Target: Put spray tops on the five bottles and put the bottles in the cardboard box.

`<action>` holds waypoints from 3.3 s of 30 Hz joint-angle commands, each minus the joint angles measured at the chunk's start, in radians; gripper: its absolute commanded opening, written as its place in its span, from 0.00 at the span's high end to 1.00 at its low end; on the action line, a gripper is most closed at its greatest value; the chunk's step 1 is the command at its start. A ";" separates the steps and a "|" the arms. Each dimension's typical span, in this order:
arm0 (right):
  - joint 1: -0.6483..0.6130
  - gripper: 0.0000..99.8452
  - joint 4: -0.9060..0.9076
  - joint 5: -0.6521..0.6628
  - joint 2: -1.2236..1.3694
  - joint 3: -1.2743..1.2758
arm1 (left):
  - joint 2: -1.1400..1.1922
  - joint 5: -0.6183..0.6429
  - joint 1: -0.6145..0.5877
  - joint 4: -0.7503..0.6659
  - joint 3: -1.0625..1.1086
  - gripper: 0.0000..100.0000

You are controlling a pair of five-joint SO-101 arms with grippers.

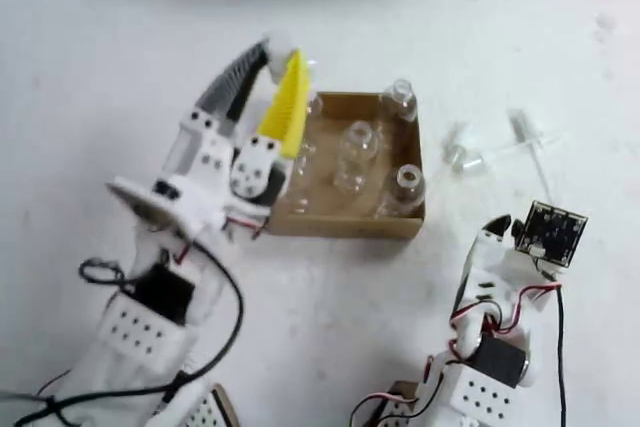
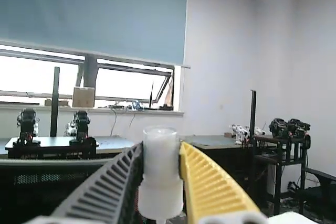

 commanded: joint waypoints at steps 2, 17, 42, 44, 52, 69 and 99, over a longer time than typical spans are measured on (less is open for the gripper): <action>0.015 0.98 -0.022 0.003 -0.005 -0.003 | 0.064 -0.005 0.008 -0.055 0.006 0.97; 0.013 0.98 -0.024 0.003 -0.005 -0.003 | 0.064 -0.005 -0.008 -0.181 0.173 0.97; 0.013 0.98 -0.024 0.003 -0.005 -0.003 | 0.064 -0.005 -0.016 -0.183 0.388 0.97; 0.013 0.98 -0.024 0.003 -0.005 -0.003 | 0.064 -0.005 -0.016 -0.178 0.390 0.97; 0.013 0.98 -0.024 0.003 -0.005 -0.003 | 0.064 -0.005 -0.015 -0.184 0.443 0.97; 0.013 0.98 -0.022 0.003 -0.005 -0.003 | 0.064 -0.005 -0.015 -0.164 0.466 0.96; 0.013 0.98 -0.022 0.003 -0.005 -0.003 | -0.424 0.066 -0.104 0.295 0.394 0.82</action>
